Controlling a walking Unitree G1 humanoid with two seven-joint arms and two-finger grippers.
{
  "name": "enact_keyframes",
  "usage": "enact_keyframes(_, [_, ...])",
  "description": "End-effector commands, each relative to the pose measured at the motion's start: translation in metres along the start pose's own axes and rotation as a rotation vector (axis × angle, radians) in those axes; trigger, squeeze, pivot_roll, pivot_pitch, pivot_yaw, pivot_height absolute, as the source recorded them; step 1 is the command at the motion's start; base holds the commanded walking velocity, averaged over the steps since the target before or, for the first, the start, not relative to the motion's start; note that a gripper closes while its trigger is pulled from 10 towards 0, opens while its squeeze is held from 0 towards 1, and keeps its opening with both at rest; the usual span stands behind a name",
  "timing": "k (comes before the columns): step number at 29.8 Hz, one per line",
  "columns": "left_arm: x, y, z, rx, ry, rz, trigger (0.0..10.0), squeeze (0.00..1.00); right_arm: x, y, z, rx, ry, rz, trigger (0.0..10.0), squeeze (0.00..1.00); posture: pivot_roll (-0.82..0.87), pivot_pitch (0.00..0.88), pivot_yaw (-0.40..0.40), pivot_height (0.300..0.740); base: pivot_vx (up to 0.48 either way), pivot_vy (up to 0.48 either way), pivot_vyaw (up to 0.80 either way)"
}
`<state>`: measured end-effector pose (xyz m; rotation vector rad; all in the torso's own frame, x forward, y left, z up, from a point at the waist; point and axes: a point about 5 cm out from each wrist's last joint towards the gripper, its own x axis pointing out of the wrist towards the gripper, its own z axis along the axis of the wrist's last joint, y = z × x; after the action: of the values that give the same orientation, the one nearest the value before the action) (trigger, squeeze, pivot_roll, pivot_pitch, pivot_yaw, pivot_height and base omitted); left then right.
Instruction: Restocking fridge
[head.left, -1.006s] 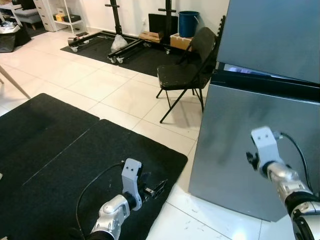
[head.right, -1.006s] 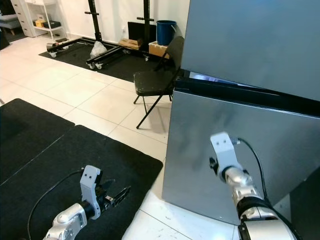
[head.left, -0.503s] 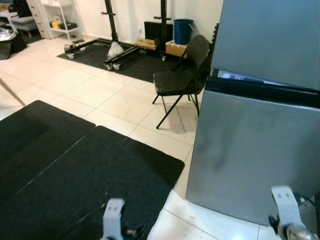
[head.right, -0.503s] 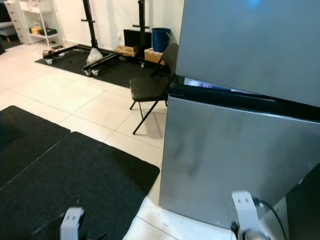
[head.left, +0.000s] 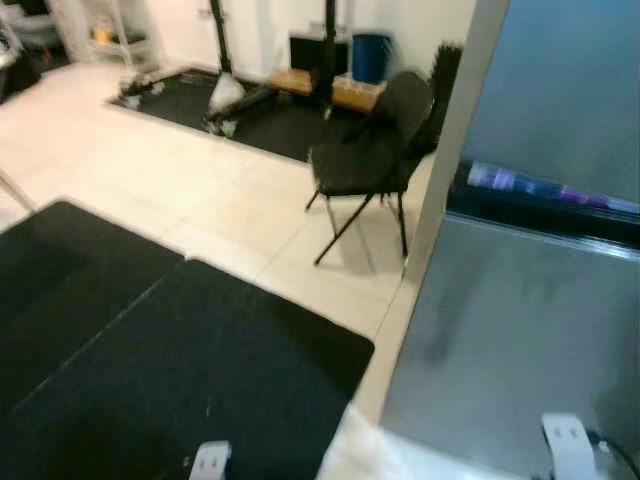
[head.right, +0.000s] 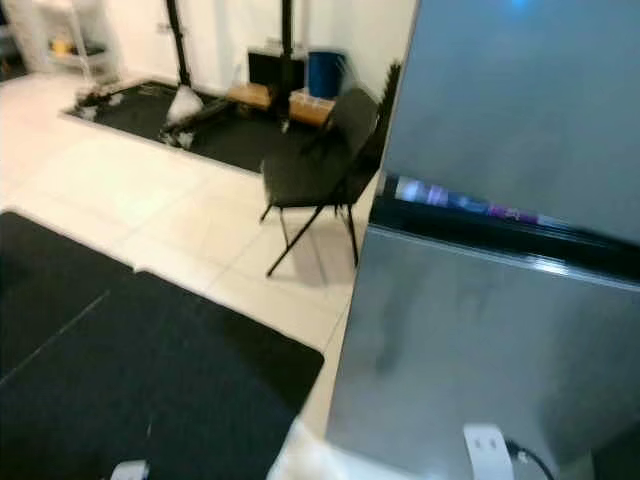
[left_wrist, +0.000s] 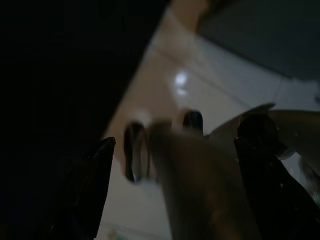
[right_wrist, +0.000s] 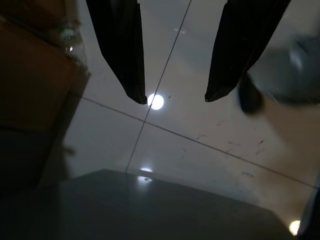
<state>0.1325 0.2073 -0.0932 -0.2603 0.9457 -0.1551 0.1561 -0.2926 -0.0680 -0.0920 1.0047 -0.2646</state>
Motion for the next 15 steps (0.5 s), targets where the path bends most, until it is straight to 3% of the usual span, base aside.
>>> enact_keyframes(1, [0.000,-0.001,-0.003,0.007,0.014,-0.010,10.0,0.00,0.000,-0.004,0.009,0.052,-0.049,-0.003,10.0,0.00,0.00,0.000,-0.018,0.740,0.000,0.000,0.00])
enact_keyframes(3, [0.000,-0.003,-0.003,0.018,0.022,-0.022,10.0,0.00,0.000,-0.008,0.017,0.099,-0.091,-0.002,10.0,0.00,0.00,0.000,-0.018,0.740,0.000,0.000,0.00])
enact_keyframes(6, [0.001,-0.003,-0.003,0.063,0.045,-0.025,10.0,0.00,-0.001,-0.020,0.043,0.209,-0.211,0.002,10.0,0.00,-0.01,0.000,-0.018,0.740,0.000,-0.455,0.00])
enact_keyframes(7, [0.001,-0.003,-0.003,0.063,0.045,-0.025,10.0,0.00,-0.001,-0.020,0.043,0.209,-0.211,0.002,10.0,0.00,-0.01,0.000,-0.018,0.740,0.000,-0.458,0.00])
enact_keyframes(9, [0.002,-0.003,-0.003,0.051,0.048,-0.011,10.0,0.00,-0.004,-0.029,0.066,0.291,-0.323,0.026,10.0,0.00,-0.01,0.000,-0.018,0.740,0.000,-0.386,0.00])
enact_keyframes(10, [0.002,-0.003,-0.003,0.051,0.048,-0.011,10.0,0.00,-0.004,-0.029,0.066,0.291,-0.323,0.026,10.0,0.00,-0.01,0.000,-0.018,0.740,0.000,-0.386,0.00])
enact_keyframes(11, [0.002,-0.004,-0.002,0.057,0.042,-0.007,10.0,0.00,-0.008,-0.033,0.084,0.328,-0.414,0.069,10.0,0.00,-0.01,0.000,-0.017,0.740,0.000,0.000,0.00])
enact_keyframes(13, [0.003,-0.005,-0.002,0.055,0.039,-0.013,10.0,0.00,-0.011,-0.034,0.100,0.338,-0.491,0.130,10.0,0.00,0.00,0.000,-0.019,0.740,0.000,0.000,0.00])
enact_keyframes(15, [0.003,-0.006,-0.002,0.055,0.039,-0.017,10.0,0.00,-0.013,-0.034,0.106,0.336,-0.519,0.158,10.0,0.00,0.00,0.000,-0.019,0.740,0.000,0.000,0.00])
